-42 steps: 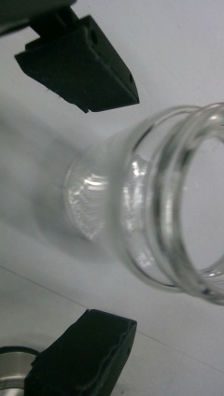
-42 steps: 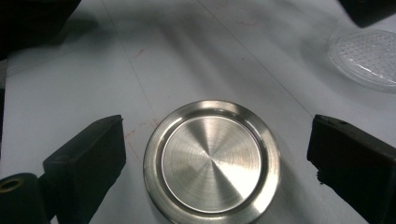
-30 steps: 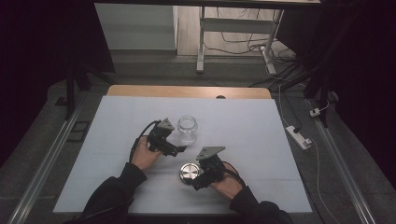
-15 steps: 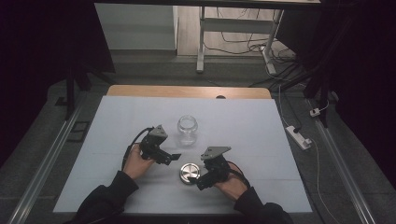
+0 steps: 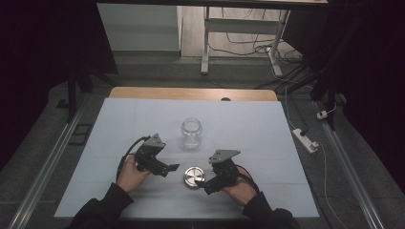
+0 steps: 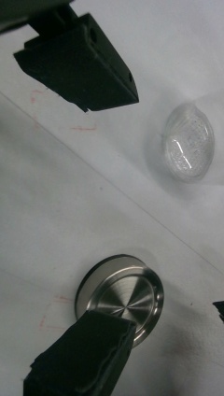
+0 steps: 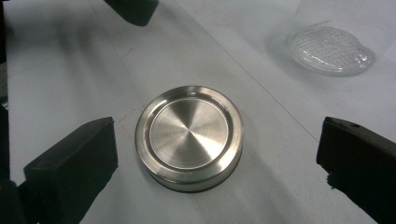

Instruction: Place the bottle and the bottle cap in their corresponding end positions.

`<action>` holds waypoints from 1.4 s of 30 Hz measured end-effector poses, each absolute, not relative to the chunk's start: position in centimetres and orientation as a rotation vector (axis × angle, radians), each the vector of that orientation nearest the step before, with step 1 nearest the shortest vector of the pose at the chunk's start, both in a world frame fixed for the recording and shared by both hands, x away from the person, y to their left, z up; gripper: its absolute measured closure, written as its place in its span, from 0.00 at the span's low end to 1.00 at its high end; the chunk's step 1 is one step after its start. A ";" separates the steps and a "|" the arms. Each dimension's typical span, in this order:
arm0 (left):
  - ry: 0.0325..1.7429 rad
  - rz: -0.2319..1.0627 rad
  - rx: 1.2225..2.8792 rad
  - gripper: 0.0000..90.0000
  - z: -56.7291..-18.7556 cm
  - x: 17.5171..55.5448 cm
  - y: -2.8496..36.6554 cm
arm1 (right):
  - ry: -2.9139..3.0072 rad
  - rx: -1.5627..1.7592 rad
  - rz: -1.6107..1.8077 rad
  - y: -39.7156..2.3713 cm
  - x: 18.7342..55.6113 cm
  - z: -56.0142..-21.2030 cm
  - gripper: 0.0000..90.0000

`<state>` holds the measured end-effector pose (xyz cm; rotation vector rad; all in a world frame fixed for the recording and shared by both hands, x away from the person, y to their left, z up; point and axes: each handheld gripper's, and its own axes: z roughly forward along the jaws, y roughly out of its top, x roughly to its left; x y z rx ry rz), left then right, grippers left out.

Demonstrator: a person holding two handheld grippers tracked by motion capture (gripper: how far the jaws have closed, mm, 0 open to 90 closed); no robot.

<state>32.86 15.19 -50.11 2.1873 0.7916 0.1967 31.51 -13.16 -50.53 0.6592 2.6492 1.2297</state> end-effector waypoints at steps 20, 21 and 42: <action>0.856 0.194 2.134 0.00 -49.7 28.4 19.1 | 2.600 0.705 1.221 -15.7 30.5 -49.7 0.00; 0.858 0.200 2.134 0.00 -49.7 28.2 19.4 | 2.598 0.708 1.219 -15.9 30.5 -49.7 0.00; 0.992 0.241 2.052 0.00 -50.1 24.1 24.7 | 2.518 0.815 1.174 -19.9 29.6 -49.5 0.00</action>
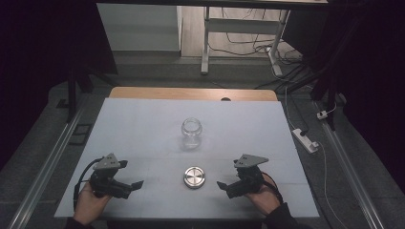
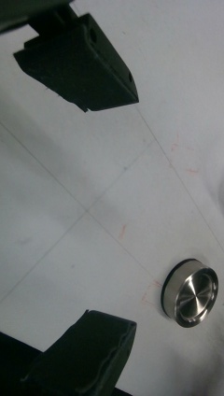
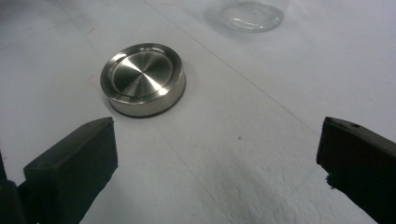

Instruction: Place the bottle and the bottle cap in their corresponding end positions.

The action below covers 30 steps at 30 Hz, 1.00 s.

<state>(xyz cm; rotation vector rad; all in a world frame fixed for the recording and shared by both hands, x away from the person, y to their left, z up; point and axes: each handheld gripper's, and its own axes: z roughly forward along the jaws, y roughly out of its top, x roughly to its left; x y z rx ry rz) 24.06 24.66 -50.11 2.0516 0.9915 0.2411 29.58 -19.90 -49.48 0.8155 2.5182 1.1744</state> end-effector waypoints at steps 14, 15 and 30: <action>1.076 0.262 2.012 0.00 -50.7 21.6 27.6 | 2.464 0.913 1.154 -22.8 28.9 -49.5 0.00; 1.081 0.261 2.008 0.00 -50.7 21.4 27.9 | 2.461 0.918 1.153 -23.0 28.8 -49.5 0.00; 1.178 0.261 1.934 0.00 -51.8 18.7 30.9 | 2.378 1.038 1.134 -26.3 27.6 -49.6 0.00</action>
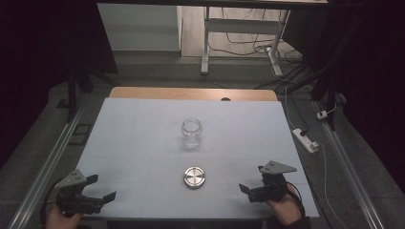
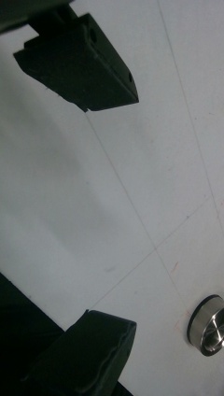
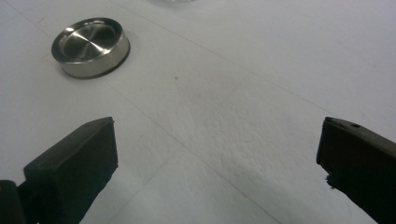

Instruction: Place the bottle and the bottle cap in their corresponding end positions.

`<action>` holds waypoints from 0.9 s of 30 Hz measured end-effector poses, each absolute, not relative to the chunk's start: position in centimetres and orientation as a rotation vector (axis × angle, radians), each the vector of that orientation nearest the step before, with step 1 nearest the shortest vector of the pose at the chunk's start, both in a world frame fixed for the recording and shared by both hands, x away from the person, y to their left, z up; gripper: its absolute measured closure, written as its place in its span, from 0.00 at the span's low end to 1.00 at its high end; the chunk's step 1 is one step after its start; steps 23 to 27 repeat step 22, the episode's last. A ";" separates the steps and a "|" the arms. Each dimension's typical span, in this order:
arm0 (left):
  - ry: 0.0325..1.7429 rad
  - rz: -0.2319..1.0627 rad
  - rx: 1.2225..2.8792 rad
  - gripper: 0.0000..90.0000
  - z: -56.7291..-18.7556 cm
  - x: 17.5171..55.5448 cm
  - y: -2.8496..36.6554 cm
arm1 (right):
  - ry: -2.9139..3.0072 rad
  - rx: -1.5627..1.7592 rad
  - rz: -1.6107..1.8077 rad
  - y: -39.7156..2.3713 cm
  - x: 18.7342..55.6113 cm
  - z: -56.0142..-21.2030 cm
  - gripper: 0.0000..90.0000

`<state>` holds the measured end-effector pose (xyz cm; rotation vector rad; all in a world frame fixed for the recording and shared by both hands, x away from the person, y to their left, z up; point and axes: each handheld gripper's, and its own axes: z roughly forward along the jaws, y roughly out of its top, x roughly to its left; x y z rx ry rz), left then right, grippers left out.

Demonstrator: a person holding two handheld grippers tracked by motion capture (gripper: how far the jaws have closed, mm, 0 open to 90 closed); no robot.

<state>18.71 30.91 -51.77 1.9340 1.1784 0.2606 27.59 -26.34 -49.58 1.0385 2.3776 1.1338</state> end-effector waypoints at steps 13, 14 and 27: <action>1.207 0.270 1.960 0.00 -52.6 17.2 31.1 | 2.335 1.140 1.091 -28.7 26.3 -49.9 0.00; 1.208 0.273 1.966 0.00 -52.6 17.1 31.1 | 2.332 1.146 1.088 -28.8 26.2 -49.8 0.00; 1.229 0.253 1.998 0.00 -52.7 17.2 30.9 | 2.343 1.151 1.053 -29.0 25.9 -49.8 0.00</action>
